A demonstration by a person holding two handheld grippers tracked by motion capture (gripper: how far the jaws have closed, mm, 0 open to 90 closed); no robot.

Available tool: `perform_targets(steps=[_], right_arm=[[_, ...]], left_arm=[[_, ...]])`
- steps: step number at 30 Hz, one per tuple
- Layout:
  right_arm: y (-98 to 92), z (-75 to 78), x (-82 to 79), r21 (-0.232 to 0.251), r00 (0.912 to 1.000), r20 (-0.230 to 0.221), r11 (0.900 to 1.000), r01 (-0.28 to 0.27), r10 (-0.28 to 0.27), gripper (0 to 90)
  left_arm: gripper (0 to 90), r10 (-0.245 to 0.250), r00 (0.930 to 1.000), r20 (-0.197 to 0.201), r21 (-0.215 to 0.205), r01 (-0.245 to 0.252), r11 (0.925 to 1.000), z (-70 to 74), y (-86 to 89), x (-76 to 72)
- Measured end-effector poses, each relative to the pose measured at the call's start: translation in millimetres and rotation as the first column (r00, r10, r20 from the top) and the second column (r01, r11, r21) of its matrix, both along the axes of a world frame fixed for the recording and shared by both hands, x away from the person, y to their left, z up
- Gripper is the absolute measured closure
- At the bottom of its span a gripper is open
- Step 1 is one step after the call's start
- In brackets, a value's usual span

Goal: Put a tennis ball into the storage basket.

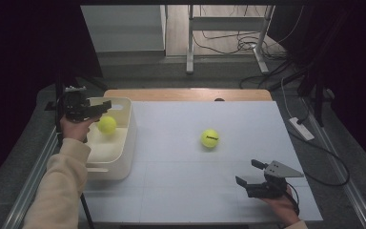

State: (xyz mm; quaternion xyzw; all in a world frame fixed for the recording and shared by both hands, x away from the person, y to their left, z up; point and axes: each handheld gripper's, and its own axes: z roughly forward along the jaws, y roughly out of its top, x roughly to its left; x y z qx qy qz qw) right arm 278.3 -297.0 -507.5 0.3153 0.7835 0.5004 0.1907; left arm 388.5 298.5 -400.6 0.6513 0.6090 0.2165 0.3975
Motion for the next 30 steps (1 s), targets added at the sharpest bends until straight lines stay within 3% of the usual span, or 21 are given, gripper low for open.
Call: perform_targets(steps=[5, 12, 15, 17, 24, 30], right_arm=[[0.3, 0.0, -0.1, -0.001, 1.0, 0.0, 1.0, -0.001, 0.001, 10.0], [0.1, -0.2, 0.6, 0.002, 1.0, -0.002, 1.0, 0.001, -0.001, 10.0], [-0.7, -0.4, 1.2, 0.001, 1.0, -0.005, 1.0, 0.005, -0.005, 10.0], [-1.2, -0.3, 1.4, 0.003, 1.0, -0.006, 1.0, 0.008, -0.008, 10.0], [-3.0, -0.1, 2.3, 0.014, 0.9998, -0.004, 1.0, 0.02, -0.02, 10.0], [-3.0, -0.2, 2.4, 0.017, 0.9997, -0.001, 1.0, 0.025, -0.025, 10.0]], left_arm=[[9.8, -0.033, 0.9994, 0.009, -0.024, 0.033, 0.9992, 2.6, -1.2, -4.7], [10.7, -0.09, 0.994, 0.063, -0.046, 0.093, 0.9946, 9.7, -7.5, -14.9], [11.2, -0.131, 0.9859, 0.103, -0.057, 0.138, 0.9888, 13.4, -14.1, -21.9], [11.1, -0.144, 0.9837, 0.108, -0.065, 0.151, 0.9863, 14.2, -15.5, -23.5], [12.4, -0.212, 0.9622, 0.171, -0.094, 0.23, 0.9686, 17.1, -24.5, -34.5], [12.9, -0.235, 0.9539, 0.187, -0.101, 0.256, 0.9613, 15.3, -27.2, -38.4]])
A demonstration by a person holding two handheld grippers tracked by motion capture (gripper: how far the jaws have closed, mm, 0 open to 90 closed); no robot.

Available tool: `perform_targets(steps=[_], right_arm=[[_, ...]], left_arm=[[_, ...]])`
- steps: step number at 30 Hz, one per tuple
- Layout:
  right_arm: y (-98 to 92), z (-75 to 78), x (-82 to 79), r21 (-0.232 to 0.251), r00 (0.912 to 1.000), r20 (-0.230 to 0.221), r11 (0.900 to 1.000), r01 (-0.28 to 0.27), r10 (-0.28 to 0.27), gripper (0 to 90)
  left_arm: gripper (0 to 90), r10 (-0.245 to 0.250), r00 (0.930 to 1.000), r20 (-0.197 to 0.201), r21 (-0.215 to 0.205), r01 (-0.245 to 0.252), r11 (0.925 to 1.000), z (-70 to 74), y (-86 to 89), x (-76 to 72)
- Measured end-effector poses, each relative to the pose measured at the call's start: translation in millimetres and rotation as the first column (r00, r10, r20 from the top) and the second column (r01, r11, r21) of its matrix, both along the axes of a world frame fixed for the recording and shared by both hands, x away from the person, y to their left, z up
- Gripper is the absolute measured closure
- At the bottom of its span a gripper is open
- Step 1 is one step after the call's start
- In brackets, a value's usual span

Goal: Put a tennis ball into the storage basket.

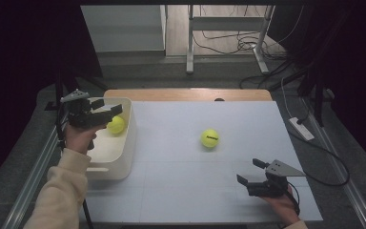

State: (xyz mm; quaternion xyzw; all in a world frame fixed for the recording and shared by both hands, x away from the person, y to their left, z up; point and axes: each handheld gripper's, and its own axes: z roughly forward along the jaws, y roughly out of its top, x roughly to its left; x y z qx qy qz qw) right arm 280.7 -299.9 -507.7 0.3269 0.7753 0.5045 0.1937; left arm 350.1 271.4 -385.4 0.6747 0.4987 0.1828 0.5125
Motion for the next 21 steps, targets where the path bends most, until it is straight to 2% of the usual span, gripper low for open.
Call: perform_targets(steps=[4, 8, 12, 21], right_arm=[[0.6, -0.2, -0.2, -0.001, 1.0, 0.001, 1.0, -0.001, 0.001, 10.0], [0.8, 0.4, -1.8, 0.0, 1.0, 0.001, 1.0, 0.0, 0.0, 10.0], [0.2, 0.3, -1.7, 0.004, 1.0, 0.0, 1.0, 0.002, -0.002, 10.0], [0.4, -0.1, 0.2, 0.005, 0.9999, 0.005, 1.0, -0.011, 0.01, 10.1]], left_arm=[[12.9, -0.01, 0.9999, 0.005, -0.002, 0.01, 0.9999, 0.3, 0.0, -3.1], [13.0, -0.031, 0.9989, 0.036, -0.003, 0.031, 0.9995, 4.0, -3.2, -9.1], [13.0, -0.048, 0.9977, 0.047, 0.0, 0.048, 0.9988, 5.7, -7.6, -11.8], [13.0, -0.117, 0.9899, 0.08, -0.001, 0.118, 0.9931, 2.2, -24.4, -19.4]])
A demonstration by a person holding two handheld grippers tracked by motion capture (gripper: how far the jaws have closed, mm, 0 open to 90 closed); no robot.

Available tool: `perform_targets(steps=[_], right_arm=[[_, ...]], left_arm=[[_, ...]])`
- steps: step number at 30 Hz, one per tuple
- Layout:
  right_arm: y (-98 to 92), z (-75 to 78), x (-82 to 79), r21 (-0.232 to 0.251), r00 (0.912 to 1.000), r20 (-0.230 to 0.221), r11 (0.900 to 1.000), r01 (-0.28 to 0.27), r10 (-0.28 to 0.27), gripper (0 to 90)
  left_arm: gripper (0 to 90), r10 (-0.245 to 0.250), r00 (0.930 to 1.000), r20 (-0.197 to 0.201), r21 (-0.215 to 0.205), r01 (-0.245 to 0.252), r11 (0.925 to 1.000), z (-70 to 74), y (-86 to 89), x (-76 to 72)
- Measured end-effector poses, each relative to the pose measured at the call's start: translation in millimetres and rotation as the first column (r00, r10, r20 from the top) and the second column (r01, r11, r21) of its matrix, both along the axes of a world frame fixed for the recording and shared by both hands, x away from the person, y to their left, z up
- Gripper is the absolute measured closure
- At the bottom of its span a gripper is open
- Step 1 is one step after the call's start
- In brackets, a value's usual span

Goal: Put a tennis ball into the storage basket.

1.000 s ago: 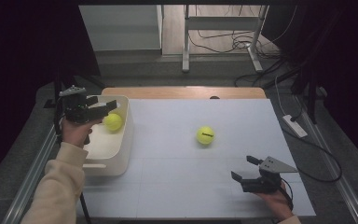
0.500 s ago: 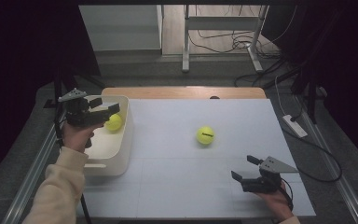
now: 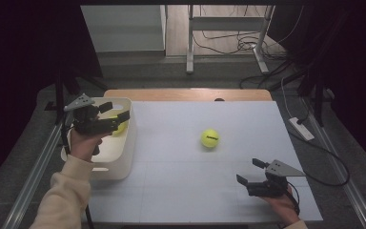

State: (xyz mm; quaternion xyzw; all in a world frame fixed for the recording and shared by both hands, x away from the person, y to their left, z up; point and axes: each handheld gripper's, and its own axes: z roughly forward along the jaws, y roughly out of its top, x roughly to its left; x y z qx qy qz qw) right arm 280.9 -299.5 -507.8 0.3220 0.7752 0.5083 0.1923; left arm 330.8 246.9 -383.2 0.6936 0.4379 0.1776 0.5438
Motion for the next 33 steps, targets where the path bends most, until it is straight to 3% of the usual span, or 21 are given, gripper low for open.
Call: perform_targets(steps=[15, 33], right_arm=[[-2.3, 0.5, -3.4, -0.004, 0.9999, 0.007, 1.0, 0.011, -0.011, 10.1], [-2.7, 0.1, -3.2, -0.006, 0.9999, 0.006, 1.0, 0.011, -0.011, 10.2]], left_arm=[[13.3, -0.101, 0.9946, 0.024, -0.008, 0.101, 0.9948, 1.6, -22.1, -7.3], [13.3, -0.171, 0.9851, 0.022, 0.006, 0.171, 0.9853, -2.7, -47.0, -8.3]])
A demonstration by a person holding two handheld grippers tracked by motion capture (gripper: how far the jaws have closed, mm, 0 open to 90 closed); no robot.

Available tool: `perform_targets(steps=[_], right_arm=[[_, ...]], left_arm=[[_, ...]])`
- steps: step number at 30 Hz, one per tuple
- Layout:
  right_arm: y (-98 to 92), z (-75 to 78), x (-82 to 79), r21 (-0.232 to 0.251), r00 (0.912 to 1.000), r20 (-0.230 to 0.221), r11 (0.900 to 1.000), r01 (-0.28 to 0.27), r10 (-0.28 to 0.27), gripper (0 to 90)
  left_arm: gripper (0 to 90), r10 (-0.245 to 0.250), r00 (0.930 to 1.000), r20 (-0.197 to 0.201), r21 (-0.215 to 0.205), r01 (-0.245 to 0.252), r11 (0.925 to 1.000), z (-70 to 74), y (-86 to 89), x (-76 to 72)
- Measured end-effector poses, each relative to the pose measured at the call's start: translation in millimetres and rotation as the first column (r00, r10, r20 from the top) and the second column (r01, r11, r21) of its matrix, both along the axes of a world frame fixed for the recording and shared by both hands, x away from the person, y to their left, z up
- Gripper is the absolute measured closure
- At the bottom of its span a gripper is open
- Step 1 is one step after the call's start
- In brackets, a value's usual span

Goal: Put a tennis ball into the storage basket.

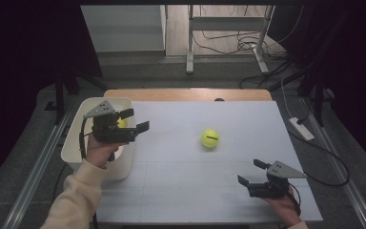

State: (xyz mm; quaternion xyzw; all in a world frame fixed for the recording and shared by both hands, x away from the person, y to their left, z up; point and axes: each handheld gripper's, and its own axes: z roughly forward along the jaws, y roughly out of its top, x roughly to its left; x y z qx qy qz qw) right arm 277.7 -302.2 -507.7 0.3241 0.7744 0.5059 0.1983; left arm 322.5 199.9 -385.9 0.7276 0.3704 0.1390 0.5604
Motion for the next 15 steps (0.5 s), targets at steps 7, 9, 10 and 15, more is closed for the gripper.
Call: perform_targets(steps=[7, 9, 10, 15], right_arm=[[0.1, -0.1, 0.0, -0.003, 1.0, 0.001, 1.0, 0.0, 0.0, 10.2], [0.2, 0.0, 0.3, -0.003, 1.0, 0.003, 1.0, -0.001, 0.001, 10.2], [0.2, 0.0, 0.5, -0.004, 1.0, 0.004, 1.0, -0.002, 0.002, 10.2], [0.1, 0.1, 0.6, -0.003, 1.0, 0.005, 1.0, -0.004, 0.004, 10.2]], left_arm=[[13.3, -0.021, 0.9997, -0.01, 0.009, 0.021, 0.9997, -2.2, -11.0, 2.8], [13.3, -0.026, 0.9996, -0.014, 0.017, 0.026, 0.9995, -3.1, -14.5, 3.5], [13.3, -0.028, 0.9995, -0.016, 0.018, 0.028, 0.9994, -3.4, -16.3, 3.8], [13.2, -0.045, 0.9987, -0.022, 0.028, 0.046, 0.9986, -4.7, -25.1, 6.2]])
